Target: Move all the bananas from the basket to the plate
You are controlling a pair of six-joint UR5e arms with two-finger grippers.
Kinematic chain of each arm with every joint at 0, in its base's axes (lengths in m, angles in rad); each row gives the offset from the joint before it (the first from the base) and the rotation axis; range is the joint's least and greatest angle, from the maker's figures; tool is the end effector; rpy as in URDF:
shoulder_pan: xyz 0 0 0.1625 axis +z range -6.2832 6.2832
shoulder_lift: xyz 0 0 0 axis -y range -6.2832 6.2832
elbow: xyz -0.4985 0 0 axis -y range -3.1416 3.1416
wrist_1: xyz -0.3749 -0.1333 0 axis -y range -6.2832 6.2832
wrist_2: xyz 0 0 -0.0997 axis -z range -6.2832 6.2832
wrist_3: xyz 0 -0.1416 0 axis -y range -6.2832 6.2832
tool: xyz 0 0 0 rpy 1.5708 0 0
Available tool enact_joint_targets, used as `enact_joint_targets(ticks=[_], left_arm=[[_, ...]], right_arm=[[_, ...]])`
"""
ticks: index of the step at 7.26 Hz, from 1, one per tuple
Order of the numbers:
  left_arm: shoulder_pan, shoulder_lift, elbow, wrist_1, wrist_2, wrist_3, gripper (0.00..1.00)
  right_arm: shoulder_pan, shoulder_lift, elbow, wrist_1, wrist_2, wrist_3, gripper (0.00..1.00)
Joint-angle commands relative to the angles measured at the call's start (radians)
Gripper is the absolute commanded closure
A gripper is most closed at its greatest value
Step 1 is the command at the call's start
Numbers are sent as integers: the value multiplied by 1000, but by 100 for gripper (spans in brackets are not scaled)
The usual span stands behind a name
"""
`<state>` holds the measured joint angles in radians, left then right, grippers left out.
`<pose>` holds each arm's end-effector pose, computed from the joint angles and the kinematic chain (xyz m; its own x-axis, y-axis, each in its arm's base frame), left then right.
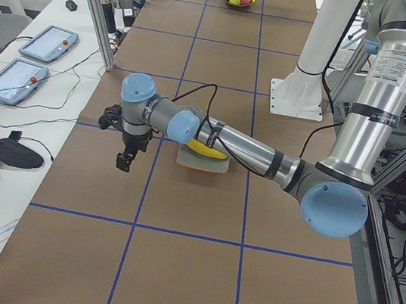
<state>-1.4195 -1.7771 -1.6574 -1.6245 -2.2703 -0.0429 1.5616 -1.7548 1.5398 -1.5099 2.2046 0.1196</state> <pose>0.0475 -0.5912 0.6102 0.7289 0.2914 -0.6196 -0.1106 0.9431 0.3134 0.0462 -0.3565 0.8606 0.8019 0.2008 0.5627 -0.0872 0.9711 -0.2222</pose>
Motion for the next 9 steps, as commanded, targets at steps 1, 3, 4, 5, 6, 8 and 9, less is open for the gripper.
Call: enact_joint_targets(ticks=[1, 3, 4, 5, 6, 8, 9], left_arm=[[1, -1, -1, 0, 0, -2, 0], [2, -1, -1, 0, 0, -3, 0], [1, -1, -2, -2, 0, -3, 0], [2, -1, -5, 0, 0, -3, 0], [2, -1, -5, 0, 2, -3, 0], [2, -1, -5, 0, 2, -3, 0], [2, -1, -5, 0, 2, -3, 0]], right_arm=[[0, -2, 0, 0, -13, 25, 1], [-1, 0, -18, 2, -9, 26, 1], [-3, 0, -21, 0, -9, 26, 1], [-11, 1, -26, 0, -5, 26, 1], [-15, 1, -29, 0, 0, 26, 1], [-29, 1, -30, 0, 9, 25, 1], [-32, 1, -35, 0, 15, 25, 1]])
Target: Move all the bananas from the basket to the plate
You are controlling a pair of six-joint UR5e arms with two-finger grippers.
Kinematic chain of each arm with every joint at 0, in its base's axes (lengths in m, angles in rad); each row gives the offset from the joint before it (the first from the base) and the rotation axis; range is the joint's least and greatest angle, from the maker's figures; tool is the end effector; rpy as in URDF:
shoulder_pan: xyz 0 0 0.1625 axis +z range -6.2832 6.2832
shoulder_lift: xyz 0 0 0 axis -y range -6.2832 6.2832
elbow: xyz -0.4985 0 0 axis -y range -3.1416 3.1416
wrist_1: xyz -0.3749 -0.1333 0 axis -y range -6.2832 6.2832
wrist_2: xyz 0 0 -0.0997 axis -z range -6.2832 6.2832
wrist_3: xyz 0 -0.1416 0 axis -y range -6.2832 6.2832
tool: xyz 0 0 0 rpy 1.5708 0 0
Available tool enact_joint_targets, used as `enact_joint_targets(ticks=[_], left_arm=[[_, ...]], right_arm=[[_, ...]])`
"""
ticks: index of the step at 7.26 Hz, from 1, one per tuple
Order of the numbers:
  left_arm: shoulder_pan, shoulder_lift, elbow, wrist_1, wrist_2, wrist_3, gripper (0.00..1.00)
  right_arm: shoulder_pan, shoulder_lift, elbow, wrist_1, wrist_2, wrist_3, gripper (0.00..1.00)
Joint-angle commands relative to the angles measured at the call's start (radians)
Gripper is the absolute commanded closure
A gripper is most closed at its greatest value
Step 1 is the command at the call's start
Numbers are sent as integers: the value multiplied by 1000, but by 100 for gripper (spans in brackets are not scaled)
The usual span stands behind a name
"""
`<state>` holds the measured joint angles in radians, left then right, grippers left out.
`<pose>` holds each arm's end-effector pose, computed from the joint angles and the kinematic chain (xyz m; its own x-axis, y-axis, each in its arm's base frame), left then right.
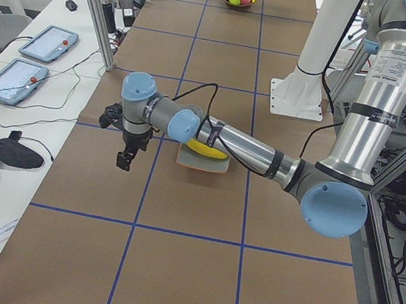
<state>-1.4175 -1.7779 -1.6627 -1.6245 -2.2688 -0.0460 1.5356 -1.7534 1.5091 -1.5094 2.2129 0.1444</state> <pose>0.0486 -0.5913 0.6073 0.7291 0.2934 -0.6184 -0.1099 0.9419 0.3173 0.0361 -0.3521 0.8730 0.8008 0.2213 0.5566 -0.0815 0.9609 -0.2647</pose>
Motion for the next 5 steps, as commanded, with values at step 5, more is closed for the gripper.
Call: enact_joint_targets(ticks=[5], left_arm=[[2, 0, -2, -2, 0, 0, 0]], right_arm=[[-14, 2, -73, 56, 16, -8, 2]])
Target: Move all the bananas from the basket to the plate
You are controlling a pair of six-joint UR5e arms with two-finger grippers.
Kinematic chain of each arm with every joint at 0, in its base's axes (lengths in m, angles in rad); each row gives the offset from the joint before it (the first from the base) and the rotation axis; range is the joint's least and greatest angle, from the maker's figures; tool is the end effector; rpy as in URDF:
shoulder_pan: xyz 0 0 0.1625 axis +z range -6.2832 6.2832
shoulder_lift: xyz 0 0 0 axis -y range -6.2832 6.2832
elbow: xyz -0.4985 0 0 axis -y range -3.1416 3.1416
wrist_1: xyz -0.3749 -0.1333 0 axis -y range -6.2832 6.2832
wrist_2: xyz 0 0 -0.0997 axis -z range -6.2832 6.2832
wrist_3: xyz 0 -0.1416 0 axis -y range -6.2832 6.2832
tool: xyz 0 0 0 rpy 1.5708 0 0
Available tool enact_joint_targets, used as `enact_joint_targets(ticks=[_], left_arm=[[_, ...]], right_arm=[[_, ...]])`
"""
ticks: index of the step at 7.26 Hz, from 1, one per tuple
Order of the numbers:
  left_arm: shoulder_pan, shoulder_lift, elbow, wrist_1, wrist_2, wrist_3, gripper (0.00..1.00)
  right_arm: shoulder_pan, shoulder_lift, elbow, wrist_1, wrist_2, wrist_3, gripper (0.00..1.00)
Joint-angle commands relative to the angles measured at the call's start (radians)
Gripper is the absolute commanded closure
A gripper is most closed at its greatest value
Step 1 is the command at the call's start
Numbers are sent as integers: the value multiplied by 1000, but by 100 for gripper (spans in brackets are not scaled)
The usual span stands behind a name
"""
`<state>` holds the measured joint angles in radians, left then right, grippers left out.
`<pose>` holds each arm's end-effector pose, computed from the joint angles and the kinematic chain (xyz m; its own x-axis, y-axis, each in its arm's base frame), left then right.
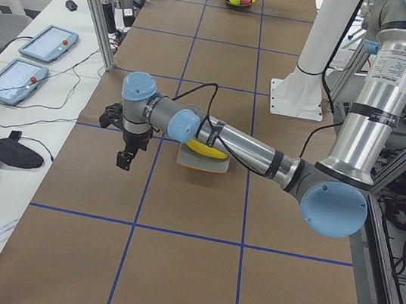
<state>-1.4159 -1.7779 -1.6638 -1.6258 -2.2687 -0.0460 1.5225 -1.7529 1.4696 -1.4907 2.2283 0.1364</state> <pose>0.0495 -0.5913 0.6066 0.7284 0.2960 -0.6179 -0.1113 0.9410 0.3196 0.0301 -0.3466 0.8874 0.7956 0.2172 0.5656 -0.0615 0.9576 -0.2813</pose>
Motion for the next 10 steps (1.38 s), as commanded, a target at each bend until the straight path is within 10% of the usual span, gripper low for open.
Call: enact_joint_targets(ticks=[1, 10], left_arm=[[0, 0, -4, 0, 0, 0, 0], [3, 8, -14, 0, 0, -2, 0]], right_arm=[[-2, 12, -61, 59, 1, 2, 2], [-2, 12, -64, 61, 7, 8, 33]])
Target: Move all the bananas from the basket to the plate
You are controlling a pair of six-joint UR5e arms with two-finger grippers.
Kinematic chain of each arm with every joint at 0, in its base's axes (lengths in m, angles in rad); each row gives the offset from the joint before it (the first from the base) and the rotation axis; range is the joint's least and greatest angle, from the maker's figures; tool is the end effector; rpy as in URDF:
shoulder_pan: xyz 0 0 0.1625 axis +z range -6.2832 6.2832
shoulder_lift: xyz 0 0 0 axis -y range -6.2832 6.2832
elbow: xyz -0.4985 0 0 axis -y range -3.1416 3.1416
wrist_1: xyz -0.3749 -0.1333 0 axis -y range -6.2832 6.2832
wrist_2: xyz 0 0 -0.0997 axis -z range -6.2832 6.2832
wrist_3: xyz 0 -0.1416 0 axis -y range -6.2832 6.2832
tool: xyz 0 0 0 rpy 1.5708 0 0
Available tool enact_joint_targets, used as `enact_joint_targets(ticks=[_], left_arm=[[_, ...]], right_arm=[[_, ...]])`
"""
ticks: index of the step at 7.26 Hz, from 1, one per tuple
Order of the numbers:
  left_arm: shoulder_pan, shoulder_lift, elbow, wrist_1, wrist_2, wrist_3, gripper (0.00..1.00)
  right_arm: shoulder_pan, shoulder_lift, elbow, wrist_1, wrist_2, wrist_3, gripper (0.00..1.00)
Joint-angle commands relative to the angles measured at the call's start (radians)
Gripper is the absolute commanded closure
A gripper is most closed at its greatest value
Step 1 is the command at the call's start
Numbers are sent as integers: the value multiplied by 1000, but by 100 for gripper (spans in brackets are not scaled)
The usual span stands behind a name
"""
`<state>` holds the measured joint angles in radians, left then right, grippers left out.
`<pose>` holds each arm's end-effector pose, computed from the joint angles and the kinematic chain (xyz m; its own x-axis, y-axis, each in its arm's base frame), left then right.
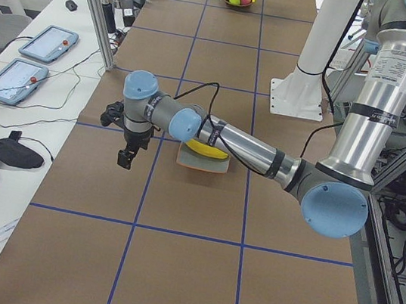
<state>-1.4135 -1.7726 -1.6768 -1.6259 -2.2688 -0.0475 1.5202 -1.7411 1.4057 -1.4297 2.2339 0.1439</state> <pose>0.0505 -0.5883 0.6033 0.7271 0.3011 -0.6170 -0.1120 0.9387 0.3261 0.0286 -0.3477 0.9059 0.7920 0.2186 0.5701 -0.0646 0.9585 -0.2777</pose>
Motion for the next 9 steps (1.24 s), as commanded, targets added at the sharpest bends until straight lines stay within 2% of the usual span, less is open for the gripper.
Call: enact_joint_targets(ticks=[1, 3, 4, 6, 7, 9], left_arm=[[1, 2, -1, 0, 0, 0, 0], [1, 2, -1, 0, 0, 0, 0], [1, 2, -1, 0, 0, 0, 0], [1, 1, -1, 0, 0, 0, 0], [1, 1, -1, 0, -2, -2, 0], [2, 1, 0, 1, -2, -2, 0]], right_arm=[[0, 0, -1, 0, 9, 0, 32], [-2, 0, -2, 0, 10, -1, 33], [-2, 0, -2, 0, 12, 0, 43], [-2, 0, -1, 2, 9, -9, 89], [-2, 0, 1, 18, 10, -10, 100], [0, -2, 37, 18, 12, -12, 100]])
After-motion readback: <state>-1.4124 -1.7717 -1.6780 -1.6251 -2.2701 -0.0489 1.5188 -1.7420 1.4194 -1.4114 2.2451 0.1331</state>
